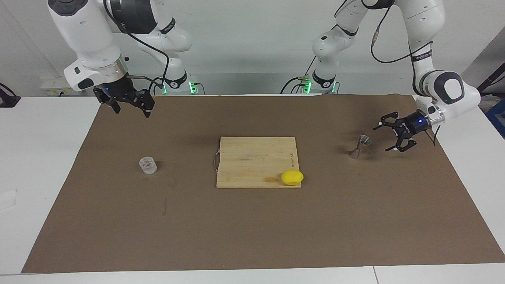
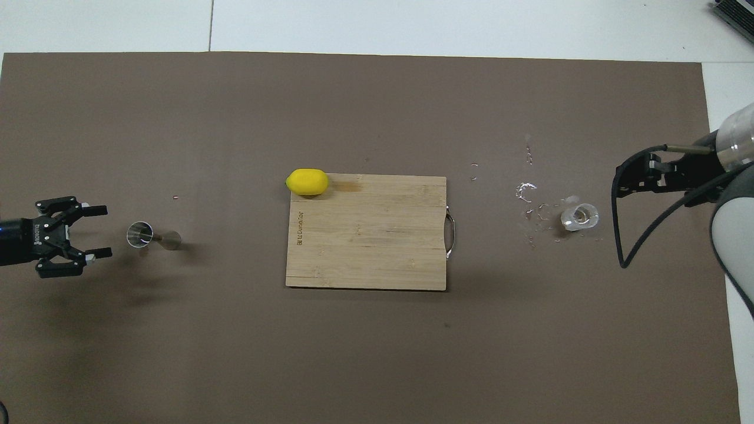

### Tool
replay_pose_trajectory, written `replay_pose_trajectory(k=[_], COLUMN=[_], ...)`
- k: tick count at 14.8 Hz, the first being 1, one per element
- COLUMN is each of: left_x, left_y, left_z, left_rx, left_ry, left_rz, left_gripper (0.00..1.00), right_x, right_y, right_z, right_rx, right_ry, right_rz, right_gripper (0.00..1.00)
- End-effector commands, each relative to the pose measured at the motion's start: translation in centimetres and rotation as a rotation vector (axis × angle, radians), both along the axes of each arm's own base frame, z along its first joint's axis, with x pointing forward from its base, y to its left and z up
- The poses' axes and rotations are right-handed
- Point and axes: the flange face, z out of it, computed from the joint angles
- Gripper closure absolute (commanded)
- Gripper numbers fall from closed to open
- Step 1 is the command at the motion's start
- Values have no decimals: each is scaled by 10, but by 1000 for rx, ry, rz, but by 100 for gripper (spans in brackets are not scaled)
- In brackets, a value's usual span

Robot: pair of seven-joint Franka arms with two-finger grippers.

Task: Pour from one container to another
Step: 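Close the left gripper around the small dark cup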

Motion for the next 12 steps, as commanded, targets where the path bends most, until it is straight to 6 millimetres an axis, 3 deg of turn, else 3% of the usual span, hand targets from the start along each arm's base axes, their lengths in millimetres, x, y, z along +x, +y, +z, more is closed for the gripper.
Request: replay_pose_trajectory(k=[1, 6, 7, 9, 12], left_x=[-10, -16, -12, -8, -9], left_y=[10, 8, 8, 8, 10], left_z=[6, -3, -10, -43, -46], left_rx=[-42, -58, -69, -130, -143], left_ry=[-142, -321, -333, -348, -371], left_rz=[-61, -150, -118, -82, -68], left_gripper=[0, 0, 0, 0, 0], right_x=[1, 1, 1, 1, 1], right_y=[-3, -3, -3, -3, -3], right_z=[0, 0, 0, 0, 0], right_rx=[7, 6, 7, 7, 6], right_ry=[6, 5, 6, 5, 6], right_rz=[8, 8, 8, 8, 8], right_gripper=[0, 0, 0, 0, 0])
